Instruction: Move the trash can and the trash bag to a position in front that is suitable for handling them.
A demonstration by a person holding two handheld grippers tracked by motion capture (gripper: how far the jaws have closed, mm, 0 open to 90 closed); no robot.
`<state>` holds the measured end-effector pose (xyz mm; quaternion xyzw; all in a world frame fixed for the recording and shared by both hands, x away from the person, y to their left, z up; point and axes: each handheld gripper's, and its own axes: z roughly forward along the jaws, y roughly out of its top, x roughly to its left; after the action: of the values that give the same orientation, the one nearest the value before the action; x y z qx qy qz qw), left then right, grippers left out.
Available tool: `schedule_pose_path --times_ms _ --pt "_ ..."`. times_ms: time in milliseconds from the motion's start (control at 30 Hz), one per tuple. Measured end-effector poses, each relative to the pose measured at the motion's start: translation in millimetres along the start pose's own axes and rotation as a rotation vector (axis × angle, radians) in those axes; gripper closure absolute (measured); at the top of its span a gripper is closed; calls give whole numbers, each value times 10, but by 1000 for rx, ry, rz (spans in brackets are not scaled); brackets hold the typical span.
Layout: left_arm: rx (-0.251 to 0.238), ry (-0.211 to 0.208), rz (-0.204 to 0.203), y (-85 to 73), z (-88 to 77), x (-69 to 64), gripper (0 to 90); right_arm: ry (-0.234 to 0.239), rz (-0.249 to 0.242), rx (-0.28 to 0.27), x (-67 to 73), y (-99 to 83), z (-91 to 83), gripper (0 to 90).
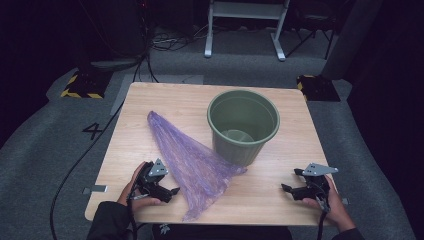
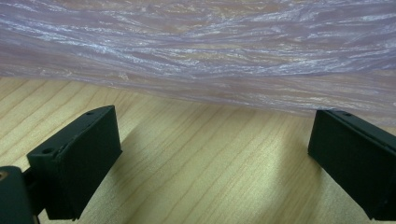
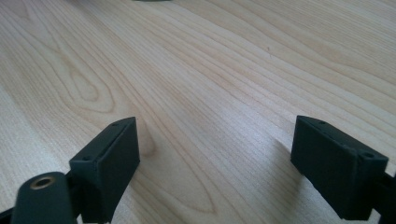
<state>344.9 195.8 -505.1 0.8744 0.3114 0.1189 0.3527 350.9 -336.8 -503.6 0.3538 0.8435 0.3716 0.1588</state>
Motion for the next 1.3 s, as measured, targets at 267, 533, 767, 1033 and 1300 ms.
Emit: schedule_pose_path --times_ms 267,533,767,1033,1300 --pt "-1 4 0 2 2 -1 21 -8 -3 -4 4 1 -6 162" --pt "0 5 1 2 1 -2 22 -11 -26 -69 137 153 75 198" --pt "-2 7 -1 1 1 -5 24 -19 -38 -152 248 482 193 220" --pt "-2 8 -2 0 -1 -8 25 -6 -65 -206 338 767 329 247" --pt "-2 10 -3 -1 -3 -10 27 -14 -39 -230 335 858 425 257"
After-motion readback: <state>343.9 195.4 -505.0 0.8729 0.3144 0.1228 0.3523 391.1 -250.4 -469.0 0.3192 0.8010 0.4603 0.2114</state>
